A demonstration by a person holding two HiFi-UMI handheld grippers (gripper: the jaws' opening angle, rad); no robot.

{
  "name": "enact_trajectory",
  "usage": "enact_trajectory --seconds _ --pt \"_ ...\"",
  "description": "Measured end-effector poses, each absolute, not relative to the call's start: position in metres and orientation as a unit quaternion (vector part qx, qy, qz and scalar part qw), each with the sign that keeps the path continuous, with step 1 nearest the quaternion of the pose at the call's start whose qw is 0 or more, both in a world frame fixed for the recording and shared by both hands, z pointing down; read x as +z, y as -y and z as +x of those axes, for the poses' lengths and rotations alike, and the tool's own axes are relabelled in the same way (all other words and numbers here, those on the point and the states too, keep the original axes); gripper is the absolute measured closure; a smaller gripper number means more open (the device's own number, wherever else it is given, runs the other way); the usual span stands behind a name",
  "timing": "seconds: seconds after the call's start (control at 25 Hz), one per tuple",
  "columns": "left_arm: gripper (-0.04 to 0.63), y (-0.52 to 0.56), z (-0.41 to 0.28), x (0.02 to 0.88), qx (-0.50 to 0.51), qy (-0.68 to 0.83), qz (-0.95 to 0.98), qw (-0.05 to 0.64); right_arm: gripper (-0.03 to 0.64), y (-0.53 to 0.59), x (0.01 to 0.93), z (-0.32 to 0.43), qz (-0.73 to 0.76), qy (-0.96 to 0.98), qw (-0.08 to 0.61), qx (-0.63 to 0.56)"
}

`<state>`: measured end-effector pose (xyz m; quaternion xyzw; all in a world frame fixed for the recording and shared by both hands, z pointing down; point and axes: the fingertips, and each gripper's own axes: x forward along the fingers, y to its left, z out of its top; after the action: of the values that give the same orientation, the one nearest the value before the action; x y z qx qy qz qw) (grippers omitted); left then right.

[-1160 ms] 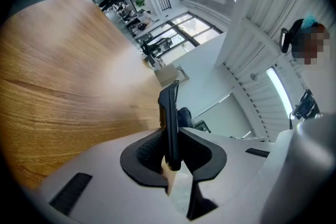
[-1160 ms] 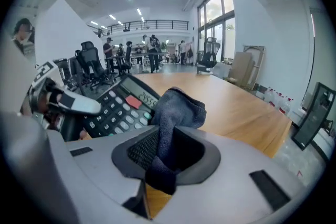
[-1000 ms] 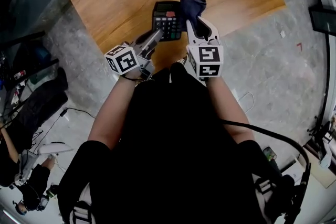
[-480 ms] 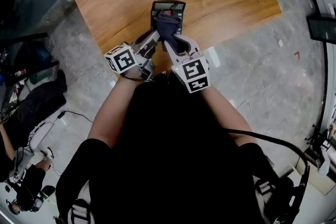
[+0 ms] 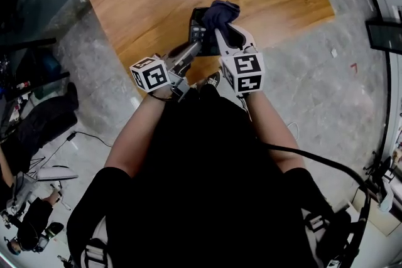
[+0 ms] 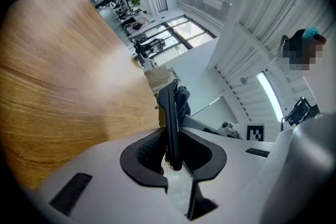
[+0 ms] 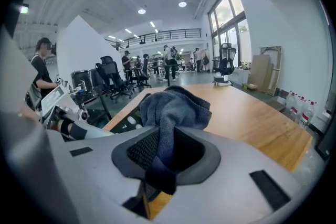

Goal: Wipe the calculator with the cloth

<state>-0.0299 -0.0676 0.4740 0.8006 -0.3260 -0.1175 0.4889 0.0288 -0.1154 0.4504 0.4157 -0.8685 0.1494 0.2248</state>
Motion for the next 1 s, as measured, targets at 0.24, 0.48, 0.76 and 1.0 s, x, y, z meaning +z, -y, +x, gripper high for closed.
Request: enact_trajectory --seconds 0.24,0.48,0.76,1.0 --pt "0.524 0.067 -0.044 0.478 -0.117 0.349 0.795 0.481 0.531 0.087 0.448 -0.016 0.342 0.903 0.21 0.154" --pt "0.525 0.078 -0.064 0.472 -0.152 0.374 0.78 0.479 0.531 0.059 0.471 -0.013 0.292 0.912 0.238 0.166" --pt "0.523 0.076 -0.059 0.467 -0.148 0.353 0.789 0.481 0.531 0.088 0.484 0.035 0.367 0.878 0.254 0.173" --pt "0.523 0.068 -0.042 0.47 -0.134 0.333 0.796 0.487 0.531 0.12 0.462 0.051 0.412 0.867 0.235 0.15"
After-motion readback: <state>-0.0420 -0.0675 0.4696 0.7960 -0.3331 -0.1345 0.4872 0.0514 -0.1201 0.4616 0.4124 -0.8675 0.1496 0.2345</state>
